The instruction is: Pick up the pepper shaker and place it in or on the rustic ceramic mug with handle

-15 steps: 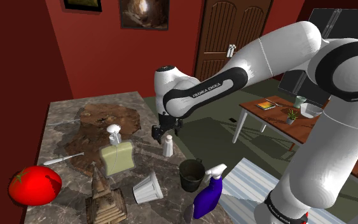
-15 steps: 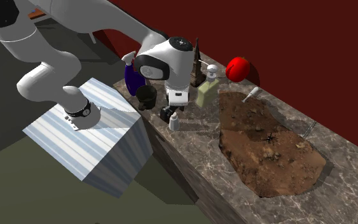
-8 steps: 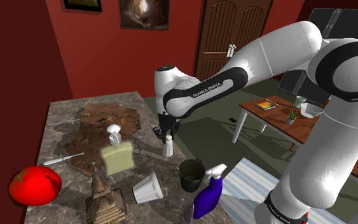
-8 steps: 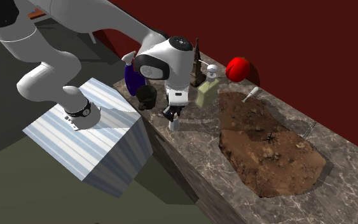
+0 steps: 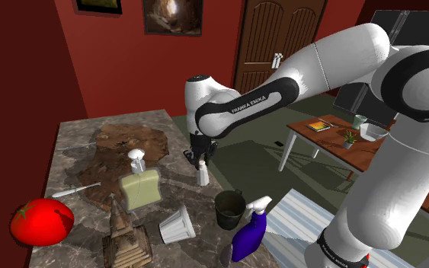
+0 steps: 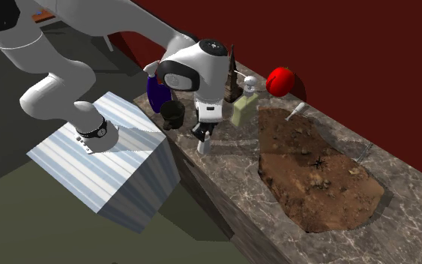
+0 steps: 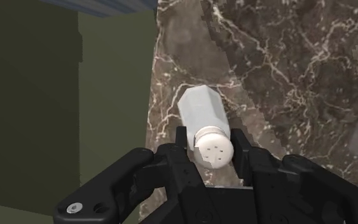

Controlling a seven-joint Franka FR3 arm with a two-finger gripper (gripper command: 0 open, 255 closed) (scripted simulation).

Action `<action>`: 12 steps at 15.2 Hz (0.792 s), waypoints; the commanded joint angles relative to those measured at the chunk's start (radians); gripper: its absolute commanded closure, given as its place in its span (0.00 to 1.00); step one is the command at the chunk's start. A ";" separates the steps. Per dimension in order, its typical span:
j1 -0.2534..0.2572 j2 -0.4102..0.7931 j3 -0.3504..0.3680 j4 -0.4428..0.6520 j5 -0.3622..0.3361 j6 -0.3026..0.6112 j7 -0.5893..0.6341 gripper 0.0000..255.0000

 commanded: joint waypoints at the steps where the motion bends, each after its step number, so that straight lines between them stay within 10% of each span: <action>1: 0.000 -0.013 0.000 0.012 0.006 -0.024 -0.005 1.00; 12: -0.001 -0.071 -0.001 0.099 0.029 -0.167 -0.029 1.00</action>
